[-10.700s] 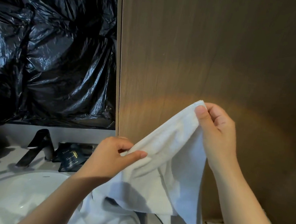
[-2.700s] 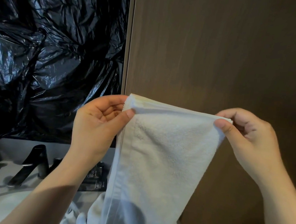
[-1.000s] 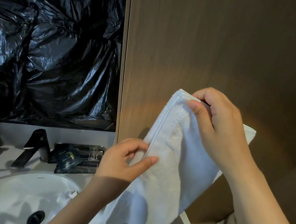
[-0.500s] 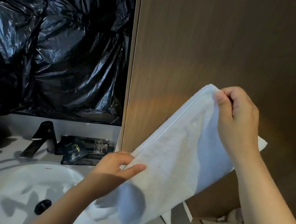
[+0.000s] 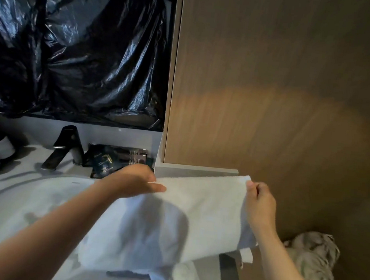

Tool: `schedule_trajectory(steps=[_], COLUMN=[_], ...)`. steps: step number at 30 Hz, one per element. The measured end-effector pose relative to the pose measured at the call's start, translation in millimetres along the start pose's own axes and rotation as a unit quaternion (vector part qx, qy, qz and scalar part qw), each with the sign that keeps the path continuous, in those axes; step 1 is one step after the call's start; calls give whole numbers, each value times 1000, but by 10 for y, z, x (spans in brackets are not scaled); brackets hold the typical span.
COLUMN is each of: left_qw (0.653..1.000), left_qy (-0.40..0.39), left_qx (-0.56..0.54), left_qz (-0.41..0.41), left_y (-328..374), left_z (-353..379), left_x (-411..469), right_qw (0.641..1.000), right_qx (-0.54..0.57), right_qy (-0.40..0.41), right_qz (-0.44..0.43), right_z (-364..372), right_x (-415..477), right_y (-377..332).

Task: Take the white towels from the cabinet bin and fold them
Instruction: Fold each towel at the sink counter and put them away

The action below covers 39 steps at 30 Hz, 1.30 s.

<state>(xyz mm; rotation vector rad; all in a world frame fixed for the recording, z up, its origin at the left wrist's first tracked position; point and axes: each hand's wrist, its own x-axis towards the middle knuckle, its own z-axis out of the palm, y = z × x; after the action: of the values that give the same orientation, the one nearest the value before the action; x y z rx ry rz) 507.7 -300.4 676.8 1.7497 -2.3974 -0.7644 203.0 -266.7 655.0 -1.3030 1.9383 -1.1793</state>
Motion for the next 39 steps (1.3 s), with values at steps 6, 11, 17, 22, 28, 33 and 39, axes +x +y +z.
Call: schedule_trajectory(steps=[6, 11, 17, 22, 28, 33, 39], left_qw=[997, 988, 983, 979, 973, 989, 978], left_qy=[70, 131, 169, 175, 157, 96, 95], left_qx=[32, 32, -17, -94, -168, -105, -167], left_qz=[27, 78, 66, 55, 15, -36, -77], left_y=[5, 66, -175, -354, -467, -781, -942], left_z=[429, 544, 555, 560, 491, 420, 329], left_x=[171, 271, 133, -46, -190, -281, -470], right_qw=[997, 990, 982, 979, 922, 903, 925], right_qx=[-34, -65, -174, -154, -159, -203, -169], right_qy=[56, 110, 27, -89, -262, -288, -254], right_qz=[37, 57, 68, -100, -236, -247, -226], right_z=[83, 116, 257, 474, 896, 990, 1039], right_x=[-37, 75, 170, -127, -415, -374, -335], right_y=[539, 676, 780, 413, 81, 99, 106])
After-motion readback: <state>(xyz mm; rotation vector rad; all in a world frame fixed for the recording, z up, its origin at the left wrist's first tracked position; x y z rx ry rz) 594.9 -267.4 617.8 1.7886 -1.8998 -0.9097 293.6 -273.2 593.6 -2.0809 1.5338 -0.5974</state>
